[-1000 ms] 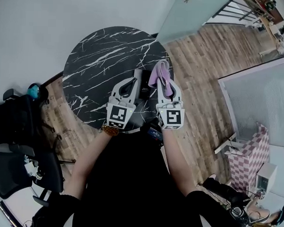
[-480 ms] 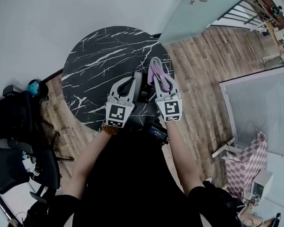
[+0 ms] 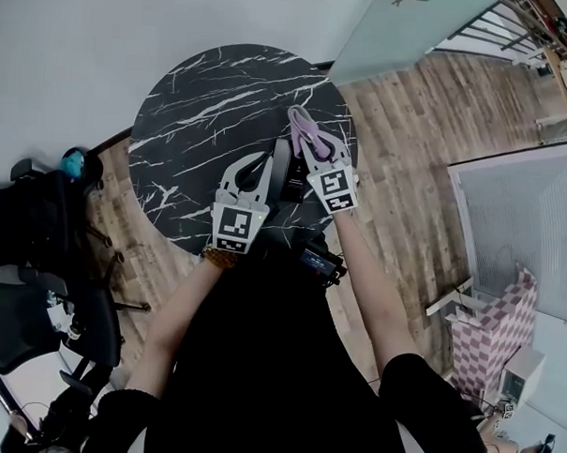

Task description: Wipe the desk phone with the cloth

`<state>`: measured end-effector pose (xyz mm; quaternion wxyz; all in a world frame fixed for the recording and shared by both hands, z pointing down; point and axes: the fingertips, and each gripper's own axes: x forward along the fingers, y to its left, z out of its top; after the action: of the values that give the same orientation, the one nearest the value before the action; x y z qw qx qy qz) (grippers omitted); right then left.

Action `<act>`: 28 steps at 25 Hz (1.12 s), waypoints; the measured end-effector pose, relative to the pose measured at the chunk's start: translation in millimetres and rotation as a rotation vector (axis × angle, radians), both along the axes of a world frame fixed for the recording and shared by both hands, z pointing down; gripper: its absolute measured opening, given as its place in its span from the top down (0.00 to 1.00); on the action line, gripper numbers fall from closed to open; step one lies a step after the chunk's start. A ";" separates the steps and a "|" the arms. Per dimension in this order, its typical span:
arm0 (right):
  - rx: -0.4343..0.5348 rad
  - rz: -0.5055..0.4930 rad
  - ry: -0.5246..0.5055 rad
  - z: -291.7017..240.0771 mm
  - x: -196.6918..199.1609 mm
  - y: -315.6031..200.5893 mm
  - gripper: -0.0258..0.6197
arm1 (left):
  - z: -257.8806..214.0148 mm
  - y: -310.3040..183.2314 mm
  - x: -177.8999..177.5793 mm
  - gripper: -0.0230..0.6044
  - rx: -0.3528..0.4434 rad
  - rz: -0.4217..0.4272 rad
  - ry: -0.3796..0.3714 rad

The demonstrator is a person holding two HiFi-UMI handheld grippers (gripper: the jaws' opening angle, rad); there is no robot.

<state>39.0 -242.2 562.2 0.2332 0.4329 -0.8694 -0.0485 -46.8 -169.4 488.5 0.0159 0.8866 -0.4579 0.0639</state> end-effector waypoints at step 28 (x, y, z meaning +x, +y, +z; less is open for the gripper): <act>-0.392 -0.083 0.133 131.8 -26.4 -6.1 0.84 | 5.2 -6.6 -17.8 0.93 -0.007 -0.016 -0.032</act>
<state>12.7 -248.3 694.0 0.3678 0.3390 -0.8619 0.0835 -64.6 -175.9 493.7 0.0123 0.8816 -0.4650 0.0798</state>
